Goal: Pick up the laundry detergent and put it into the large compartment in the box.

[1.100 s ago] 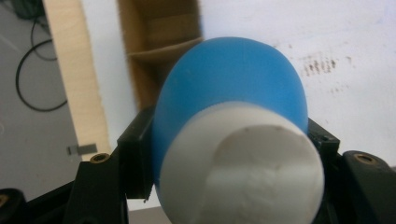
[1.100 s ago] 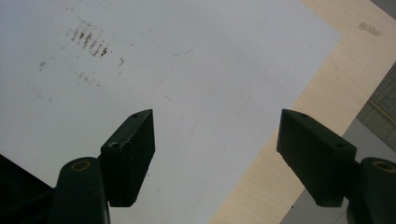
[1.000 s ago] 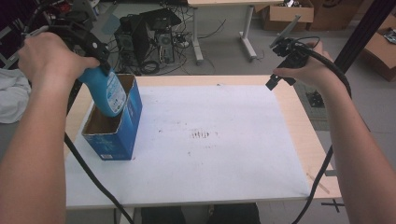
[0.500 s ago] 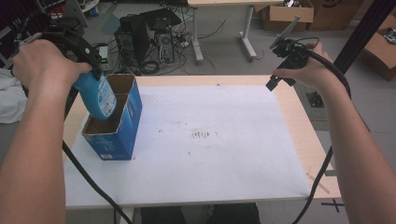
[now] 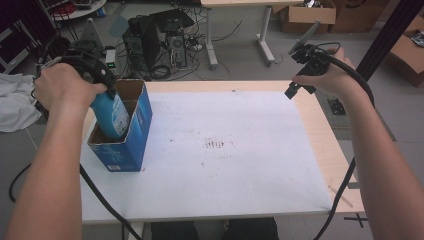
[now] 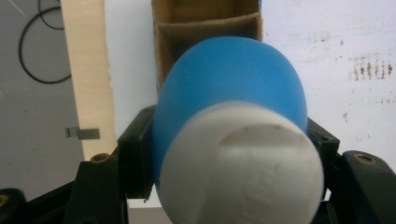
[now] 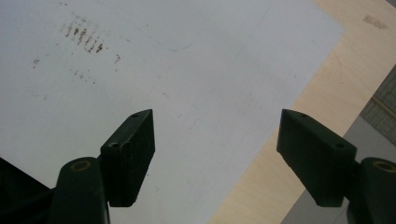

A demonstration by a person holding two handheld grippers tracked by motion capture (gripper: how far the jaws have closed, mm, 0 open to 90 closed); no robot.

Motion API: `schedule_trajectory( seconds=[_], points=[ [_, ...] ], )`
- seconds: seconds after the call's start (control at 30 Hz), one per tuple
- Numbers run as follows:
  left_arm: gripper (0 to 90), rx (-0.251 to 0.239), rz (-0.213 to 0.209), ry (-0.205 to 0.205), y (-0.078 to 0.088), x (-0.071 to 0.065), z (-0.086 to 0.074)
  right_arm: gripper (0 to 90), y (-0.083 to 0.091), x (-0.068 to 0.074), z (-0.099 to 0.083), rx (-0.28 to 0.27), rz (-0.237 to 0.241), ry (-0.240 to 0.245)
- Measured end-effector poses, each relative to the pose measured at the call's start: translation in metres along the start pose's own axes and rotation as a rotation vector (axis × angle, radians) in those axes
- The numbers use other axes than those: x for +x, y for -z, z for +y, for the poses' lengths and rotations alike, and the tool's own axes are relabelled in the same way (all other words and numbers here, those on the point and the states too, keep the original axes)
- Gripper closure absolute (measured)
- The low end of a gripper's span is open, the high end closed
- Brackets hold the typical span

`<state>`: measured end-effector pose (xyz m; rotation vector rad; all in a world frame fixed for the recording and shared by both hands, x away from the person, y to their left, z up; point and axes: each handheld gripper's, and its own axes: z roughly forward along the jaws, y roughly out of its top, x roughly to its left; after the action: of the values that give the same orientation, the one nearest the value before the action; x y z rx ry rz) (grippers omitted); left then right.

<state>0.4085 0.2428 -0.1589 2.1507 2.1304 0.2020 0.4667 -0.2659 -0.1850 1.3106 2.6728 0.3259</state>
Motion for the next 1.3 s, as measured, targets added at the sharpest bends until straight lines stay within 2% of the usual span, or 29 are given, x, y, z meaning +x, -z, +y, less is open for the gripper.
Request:
schedule_trajectory(
  seconds=[0.2, 0.67, 1.3],
  points=[
    [37.4, 0.028, 0.013, -0.002, -0.019, 0.001, -0.001, 28.1, -0.003, 0.001, 0.001, 0.006, 0.002, 0.002],
    [37.5, 0.071, -0.005, -0.001, -0.062, 0.003, -0.003, 28.1, -0.007, 0.0, 0.001, 0.015, 0.003, -0.002],
    [37.5, 0.105, 0.013, -0.009, -0.1, 0.001, -0.006, 28.1, -0.01, 0.0, 0.003, 0.014, 0.009, 0.0]
  ],
)
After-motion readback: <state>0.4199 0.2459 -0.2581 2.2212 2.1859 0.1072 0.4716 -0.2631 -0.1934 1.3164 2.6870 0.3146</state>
